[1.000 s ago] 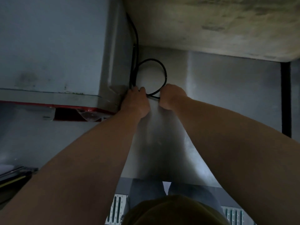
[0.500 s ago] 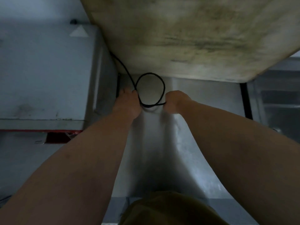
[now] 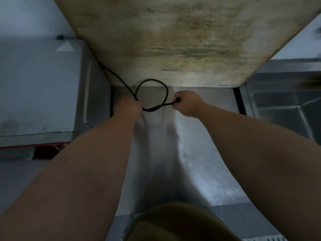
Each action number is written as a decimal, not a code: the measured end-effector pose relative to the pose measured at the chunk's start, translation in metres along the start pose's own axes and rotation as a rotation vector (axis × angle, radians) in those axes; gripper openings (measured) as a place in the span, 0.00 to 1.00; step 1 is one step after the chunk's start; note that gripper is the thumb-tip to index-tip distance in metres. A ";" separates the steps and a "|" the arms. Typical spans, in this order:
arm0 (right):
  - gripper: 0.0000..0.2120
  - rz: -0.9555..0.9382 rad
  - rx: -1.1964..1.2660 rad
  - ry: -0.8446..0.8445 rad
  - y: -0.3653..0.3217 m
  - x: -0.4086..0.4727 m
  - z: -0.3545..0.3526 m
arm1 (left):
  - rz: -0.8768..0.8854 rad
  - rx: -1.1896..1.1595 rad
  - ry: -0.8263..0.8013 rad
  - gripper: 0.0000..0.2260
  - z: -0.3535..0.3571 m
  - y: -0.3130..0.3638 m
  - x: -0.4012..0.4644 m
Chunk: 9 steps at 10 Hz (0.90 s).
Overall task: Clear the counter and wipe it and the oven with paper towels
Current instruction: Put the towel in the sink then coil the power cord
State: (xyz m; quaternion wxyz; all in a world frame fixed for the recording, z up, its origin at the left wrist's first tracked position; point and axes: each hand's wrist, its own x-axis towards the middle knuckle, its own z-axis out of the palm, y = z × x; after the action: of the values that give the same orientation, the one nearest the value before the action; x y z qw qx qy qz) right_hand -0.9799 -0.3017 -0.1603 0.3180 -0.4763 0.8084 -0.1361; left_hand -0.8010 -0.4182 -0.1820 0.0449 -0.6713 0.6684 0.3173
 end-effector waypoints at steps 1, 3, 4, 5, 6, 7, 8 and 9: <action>0.03 0.015 0.096 0.046 0.002 -0.011 -0.003 | -0.063 -0.129 -0.051 0.17 -0.005 -0.001 -0.008; 0.05 0.008 0.227 0.074 0.003 -0.032 0.002 | -0.181 -0.689 -0.162 0.14 0.010 -0.006 0.015; 0.06 0.010 0.264 0.078 0.003 -0.037 0.007 | -0.302 -0.867 -0.221 0.09 0.018 -0.012 -0.004; 0.05 0.004 0.254 0.078 0.004 -0.041 0.010 | -0.344 -1.001 -0.200 0.08 0.023 -0.017 -0.009; 0.04 -0.025 0.175 0.065 0.003 -0.043 0.012 | -0.235 -0.847 -0.191 0.10 0.016 -0.020 -0.007; 0.04 -0.073 0.053 0.036 -0.003 -0.041 0.014 | -0.131 -0.543 -0.091 0.08 0.006 -0.023 -0.004; 0.05 -0.129 -0.018 0.030 -0.015 -0.035 0.020 | -0.031 -0.283 0.071 0.15 0.000 -0.030 -0.013; 0.09 -0.212 -0.104 0.012 -0.030 -0.029 0.028 | 0.142 -0.151 0.156 0.14 0.004 -0.043 -0.019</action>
State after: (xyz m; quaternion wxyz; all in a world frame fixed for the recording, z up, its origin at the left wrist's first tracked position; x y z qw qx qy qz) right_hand -0.9319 -0.2898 -0.1548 0.2718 -0.5742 0.7613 -0.1299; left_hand -0.7610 -0.3952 -0.1917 -0.0804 -0.6462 0.6900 0.3159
